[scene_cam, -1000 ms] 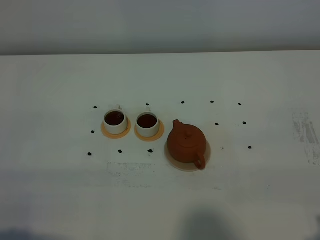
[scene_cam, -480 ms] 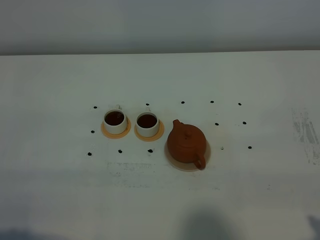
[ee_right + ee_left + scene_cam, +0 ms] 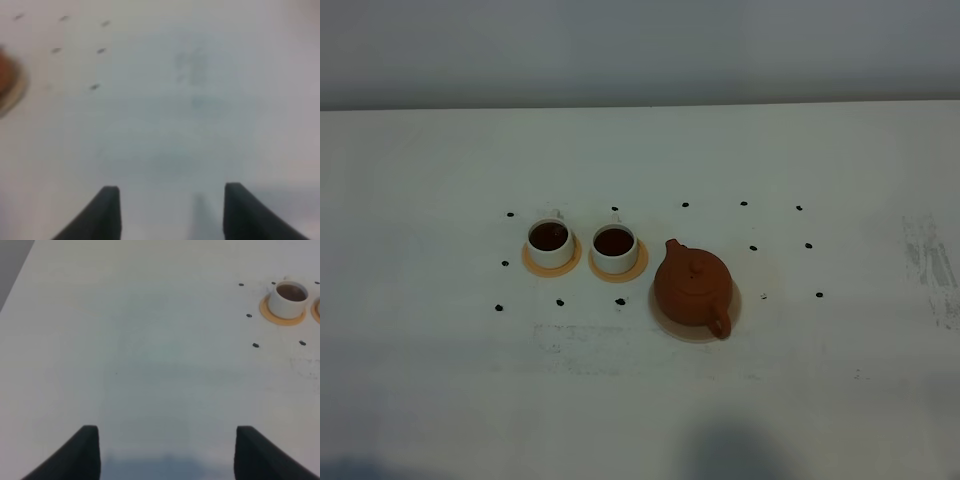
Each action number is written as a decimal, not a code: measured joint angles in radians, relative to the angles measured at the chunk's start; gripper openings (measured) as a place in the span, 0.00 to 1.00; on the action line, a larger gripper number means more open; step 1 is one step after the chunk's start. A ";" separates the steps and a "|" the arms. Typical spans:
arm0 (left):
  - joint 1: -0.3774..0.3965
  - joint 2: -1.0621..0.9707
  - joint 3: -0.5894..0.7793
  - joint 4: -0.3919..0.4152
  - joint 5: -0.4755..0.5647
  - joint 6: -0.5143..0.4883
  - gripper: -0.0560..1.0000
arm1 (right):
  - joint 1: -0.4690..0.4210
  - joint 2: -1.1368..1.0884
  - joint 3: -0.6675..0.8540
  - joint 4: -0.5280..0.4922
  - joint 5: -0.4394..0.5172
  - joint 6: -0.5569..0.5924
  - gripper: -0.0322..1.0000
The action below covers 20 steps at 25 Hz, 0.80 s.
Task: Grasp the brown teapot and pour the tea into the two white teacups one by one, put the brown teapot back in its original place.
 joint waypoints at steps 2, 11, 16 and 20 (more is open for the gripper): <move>0.000 0.000 0.000 0.000 0.000 0.000 0.61 | -0.050 -0.043 0.002 0.007 0.000 -0.003 0.46; 0.000 0.000 0.000 0.000 0.000 0.000 0.61 | -0.073 -0.109 0.006 0.021 0.000 -0.006 0.46; 0.000 0.000 0.000 0.000 0.000 0.000 0.61 | -0.073 -0.110 0.006 0.022 0.000 -0.007 0.46; 0.000 0.000 0.000 0.000 0.000 0.000 0.61 | -0.073 -0.109 0.006 0.022 0.000 -0.007 0.46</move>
